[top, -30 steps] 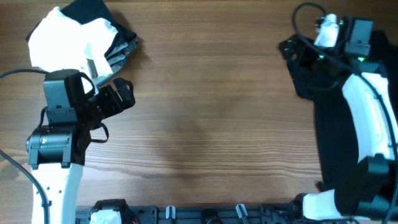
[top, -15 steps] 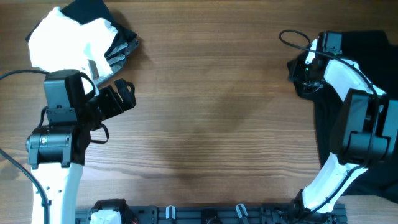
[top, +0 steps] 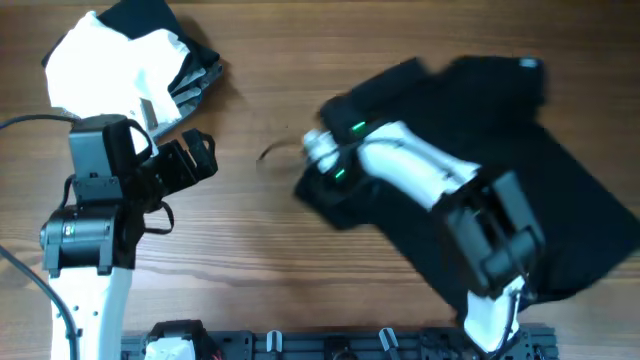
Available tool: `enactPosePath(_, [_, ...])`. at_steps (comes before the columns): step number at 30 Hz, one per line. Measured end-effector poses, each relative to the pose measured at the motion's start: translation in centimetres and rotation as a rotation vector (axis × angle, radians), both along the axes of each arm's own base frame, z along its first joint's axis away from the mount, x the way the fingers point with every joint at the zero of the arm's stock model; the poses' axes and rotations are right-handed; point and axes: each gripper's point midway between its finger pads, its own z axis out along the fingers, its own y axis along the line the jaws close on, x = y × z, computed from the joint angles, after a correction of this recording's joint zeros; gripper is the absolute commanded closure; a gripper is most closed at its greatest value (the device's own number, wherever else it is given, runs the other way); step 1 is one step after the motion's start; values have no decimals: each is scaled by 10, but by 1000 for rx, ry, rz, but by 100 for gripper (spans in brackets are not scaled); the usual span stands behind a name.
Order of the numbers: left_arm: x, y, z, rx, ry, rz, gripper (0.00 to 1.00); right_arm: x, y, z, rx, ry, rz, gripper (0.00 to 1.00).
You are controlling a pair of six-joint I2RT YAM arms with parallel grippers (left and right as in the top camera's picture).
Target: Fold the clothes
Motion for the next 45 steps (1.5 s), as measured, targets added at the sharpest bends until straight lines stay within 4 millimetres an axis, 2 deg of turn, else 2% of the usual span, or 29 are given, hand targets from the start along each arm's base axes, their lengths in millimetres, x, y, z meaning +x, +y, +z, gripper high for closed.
enactPosePath(1, [-1, 2, 3, 10, -13, 8, 0, -38, 33, 7, -43, -43, 196, 67])
enactPosePath(3, [1, 4, 6, 16, -31, 14, 0, -59, 56, 21, -67, -115, 317, 64])
enactPosePath(5, [4, 4, 9, 17, -47, 15, 0, -50, 61, 42, -51, -182, 309, 61])
enactPosePath(7, [8, 4, 12, 19, -67, 17, 0, -22, 47, 72, -21, -257, 201, 60])
enactPosePath(9, [11, -2, 7, 17, -45, -4, 0, 17, 14, 110, 15, -323, -21, 53])
enactPosePath(11, [19, -15, -9, 17, 7, -54, 0, 51, -35, 143, 43, -357, -280, 51])
enactPosePath(13, [34, -51, -34, 25, 63, -198, 0, 81, -109, 170, 54, -356, -620, 49])
enactPosePath(14, [38, -65, -48, 35, 97, -255, 3, 85, -131, 173, 58, -336, -707, 48])
enactPosePath(15, [50, -90, -68, 63, 107, -359, 11, 88, -162, 172, 55, -296, -824, 47])
enactPosePath(18, [72, -150, -133, 147, 133, -610, 19, 84, -217, 166, 24, -223, -989, 43])
enactPosePath(19, [78, -166, -158, 156, 144, -653, 14, 84, -227, 165, 15, -223, -1014, 43])
enactPosePath(20, [92, -179, -166, 165, 87, -679, 0, 82, -236, 164, 4, -216, -1035, 42])
enactPosePath(21, [110, -194, -174, 170, 20, -699, 0, 78, -244, 162, -12, -198, -1056, 42])
enactPosePath(23, [119, -207, -201, 177, 10, -726, 1, 73, -255, 161, -29, -181, -1081, 42])
enactPosePath(24, [121, -210, -218, 180, 17, -733, 9, 72, -257, 160, -34, -178, -1081, 42])
enactPosePath(25, [124, -211, -225, 183, 9, -735, 27, 71, -258, 159, -41, -177, -1077, 42])
enactPosePath(26, [127, -212, -225, 186, -5, -738, 37, 70, -258, 159, -44, -177, -1077, 41])
enactPosePath(28, [128, -211, -230, 194, 2, -738, 68, 65, -260, 151, -65, -160, -1084, 38])
enactPosePath(29, [127, -209, -231, 196, 12, -736, 76, 62, -262, 146, -79, -148, -1095, 38])
enactPosePath(30, [125, -207, -233, 203, 29, -730, 60, 60, -266, 141, -95, -139, -1113, 37])
enactPosePath(32, [123, -193, -237, 244, 91, -684, 74, 59, -273, 138, -106, -140, -1141, 31])
enactPosePath(33, [122, -179, -238, 276, 141, -632, 85, 60, -280, 137, -112, -141, -1164, 31])
enactPosePath(36, [118, -114, -238, 347, 280, -449, 88, 60, -297, 131, -134, -130, -1208, 31])
enactPosePath(38, [114, -74, -238, 357, 350, -328, 80, 59, -312, 127, -149, -121, -1249, 31])
enactPosePath(39, [111, -49, -238, 350, 390, -249, 69, 60, -325, 125, -152, -126, -1286, 30])
enactPosePath(40, [109, -29, -237, 340, 418, -187, 60, 60, -327, 125, -152, -126, -1290, 29])
enactPosePath(41, [107, -13, -238, 324, 438, -132, 48, 61, -344, 121, -162, -127, -1335, 28])
enactPosePath(44, [103, -1, -237, 299, 456, -92, 33, 62, -363, 95, -196, -71, -1372, 27])
enactPosePath(45, [100, -1, -238, 286, 466, -88, 28, 64, -372, 74, -218, -29, -1388, 27])
